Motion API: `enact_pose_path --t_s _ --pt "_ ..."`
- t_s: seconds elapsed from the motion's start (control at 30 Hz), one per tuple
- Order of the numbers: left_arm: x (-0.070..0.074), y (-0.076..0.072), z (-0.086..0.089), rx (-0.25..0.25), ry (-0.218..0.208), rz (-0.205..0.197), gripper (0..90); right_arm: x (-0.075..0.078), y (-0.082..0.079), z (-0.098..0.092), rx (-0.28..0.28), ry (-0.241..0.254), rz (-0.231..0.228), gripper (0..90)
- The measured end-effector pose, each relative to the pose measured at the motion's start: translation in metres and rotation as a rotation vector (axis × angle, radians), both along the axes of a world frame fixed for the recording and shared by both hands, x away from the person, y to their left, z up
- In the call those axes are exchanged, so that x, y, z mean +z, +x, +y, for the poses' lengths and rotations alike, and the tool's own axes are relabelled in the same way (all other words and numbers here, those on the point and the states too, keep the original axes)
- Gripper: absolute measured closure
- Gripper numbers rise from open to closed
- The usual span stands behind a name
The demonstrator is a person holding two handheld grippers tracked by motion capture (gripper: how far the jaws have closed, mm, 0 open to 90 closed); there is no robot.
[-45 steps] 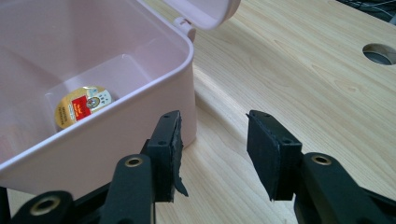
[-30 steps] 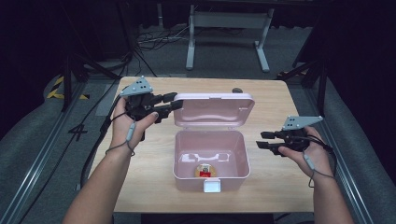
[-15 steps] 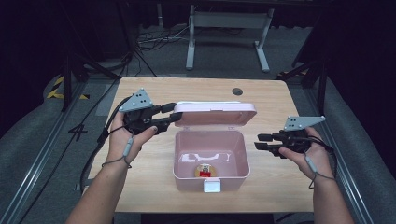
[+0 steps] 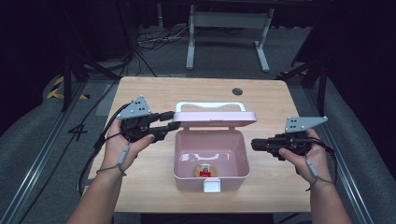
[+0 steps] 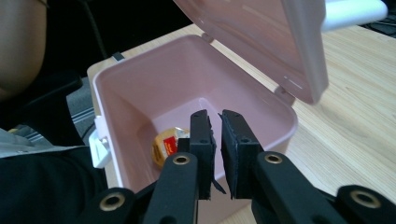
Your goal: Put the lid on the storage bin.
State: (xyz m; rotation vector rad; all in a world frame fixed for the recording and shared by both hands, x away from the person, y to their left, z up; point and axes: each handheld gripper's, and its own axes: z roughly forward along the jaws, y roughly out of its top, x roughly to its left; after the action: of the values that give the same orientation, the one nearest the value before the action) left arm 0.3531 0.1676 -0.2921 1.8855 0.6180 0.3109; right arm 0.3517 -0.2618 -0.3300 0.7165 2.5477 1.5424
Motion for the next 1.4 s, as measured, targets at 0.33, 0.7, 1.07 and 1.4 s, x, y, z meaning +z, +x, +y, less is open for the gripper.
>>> enact_pose_path --t_s 0.33,0.7,1.07,1.4 --pt "-0.005 -0.009 0.001 -0.027 0.04 0.021 60.4 0.004 -0.002 0.007 0.023 0.034 0.008 84.7" --pt "-0.012 -0.015 0.005 -0.06 0.078 0.079 62.6 0.004 -0.004 0.013 0.05 0.049 0.015 86.6" --pt "-0.025 -0.019 0.011 -0.083 0.186 0.151 61.4 0.005 -0.005 0.013 0.056 0.053 0.021 89.6" --pt "-0.033 -0.016 0.025 -0.038 0.201 0.172 57.2 0.006 -0.006 0.014 0.058 0.052 0.017 89.6"
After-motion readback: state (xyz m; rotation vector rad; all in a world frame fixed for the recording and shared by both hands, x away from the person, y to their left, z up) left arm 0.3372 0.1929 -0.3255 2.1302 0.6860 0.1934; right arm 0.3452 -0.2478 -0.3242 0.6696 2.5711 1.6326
